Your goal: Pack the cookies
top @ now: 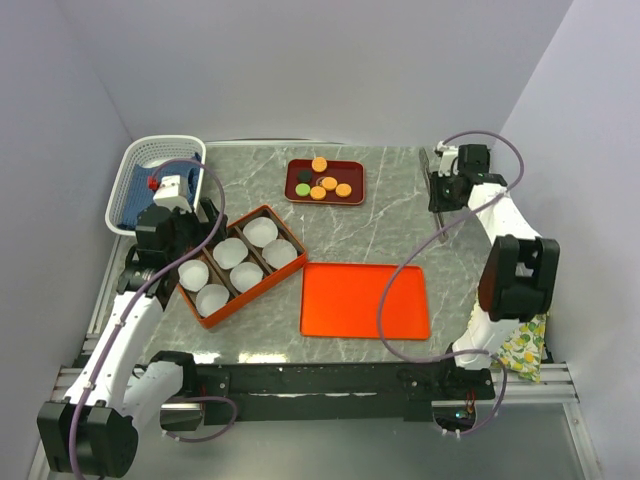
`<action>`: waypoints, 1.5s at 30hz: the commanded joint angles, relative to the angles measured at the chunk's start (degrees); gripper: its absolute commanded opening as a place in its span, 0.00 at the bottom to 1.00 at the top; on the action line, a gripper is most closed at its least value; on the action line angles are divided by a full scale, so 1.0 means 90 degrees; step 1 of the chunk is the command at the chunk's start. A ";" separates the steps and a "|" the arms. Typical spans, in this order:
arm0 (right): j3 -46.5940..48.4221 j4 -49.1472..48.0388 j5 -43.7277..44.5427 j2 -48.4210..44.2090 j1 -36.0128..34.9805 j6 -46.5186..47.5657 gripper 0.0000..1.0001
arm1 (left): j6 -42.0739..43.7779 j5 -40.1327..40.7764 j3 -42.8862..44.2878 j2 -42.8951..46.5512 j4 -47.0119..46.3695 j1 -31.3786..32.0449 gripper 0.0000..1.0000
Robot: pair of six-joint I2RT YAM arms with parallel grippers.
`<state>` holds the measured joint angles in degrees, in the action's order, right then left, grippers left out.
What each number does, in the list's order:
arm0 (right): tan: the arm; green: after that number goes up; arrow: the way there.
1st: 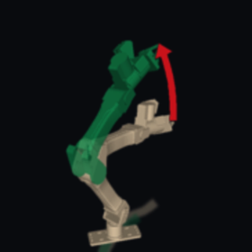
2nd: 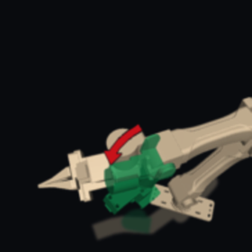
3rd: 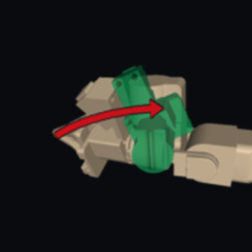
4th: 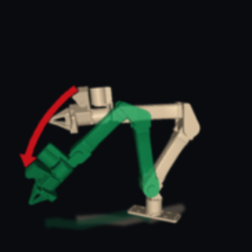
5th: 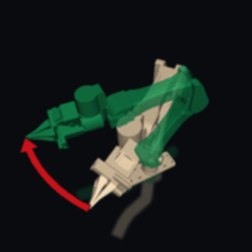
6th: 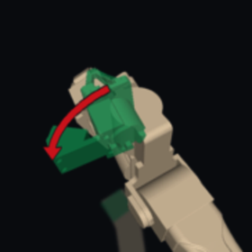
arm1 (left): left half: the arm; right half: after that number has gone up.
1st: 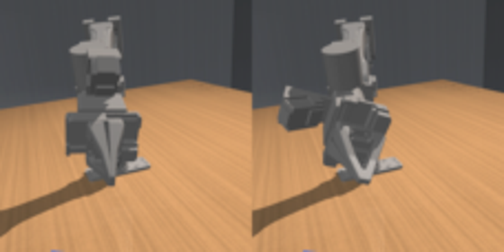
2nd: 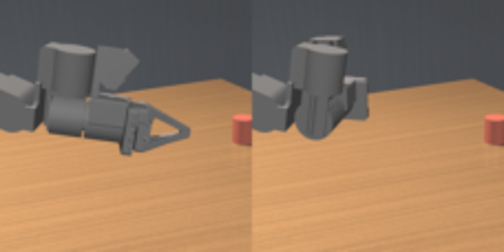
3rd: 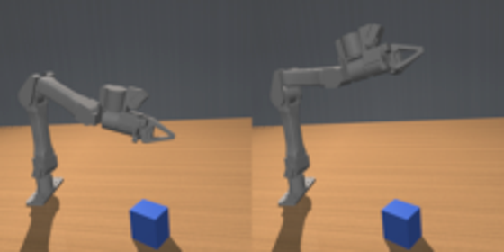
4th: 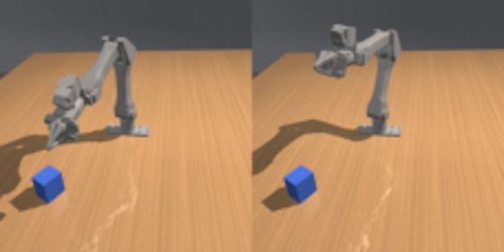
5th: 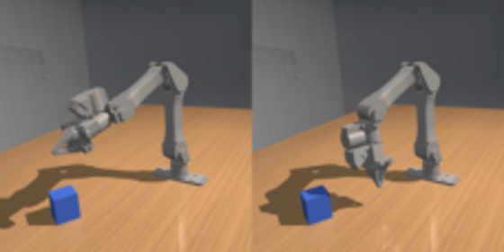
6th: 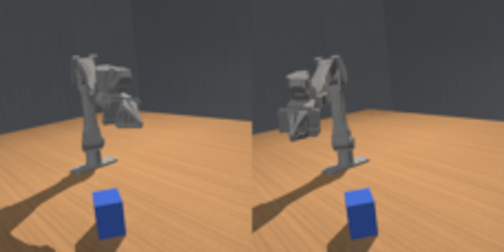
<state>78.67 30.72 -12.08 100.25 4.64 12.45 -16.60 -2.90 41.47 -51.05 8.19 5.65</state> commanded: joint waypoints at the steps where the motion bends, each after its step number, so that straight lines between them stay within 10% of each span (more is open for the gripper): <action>1: -0.0323 -0.0152 -0.0591 -0.0727 -0.0037 0.0013 0.38 | 0.0077 -0.0166 0.0138 0.0193 -0.0206 -0.0013 0.96; 23: -0.0285 0.0542 -0.0817 -0.1950 -0.1110 0.0511 0.45 | 0.0077 -0.0254 0.0089 0.0437 -0.0255 -0.0003 0.97; 45: 0.3747 0.1742 -0.0973 0.1721 -0.2049 0.0668 0.45 | 0.0194 -0.0147 0.0109 0.0330 -0.0226 -0.0003 0.96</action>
<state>105.47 43.44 -21.26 113.58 -13.65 17.72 -15.79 -4.08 41.47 -48.16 7.97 5.65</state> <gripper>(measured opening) 0.453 0.967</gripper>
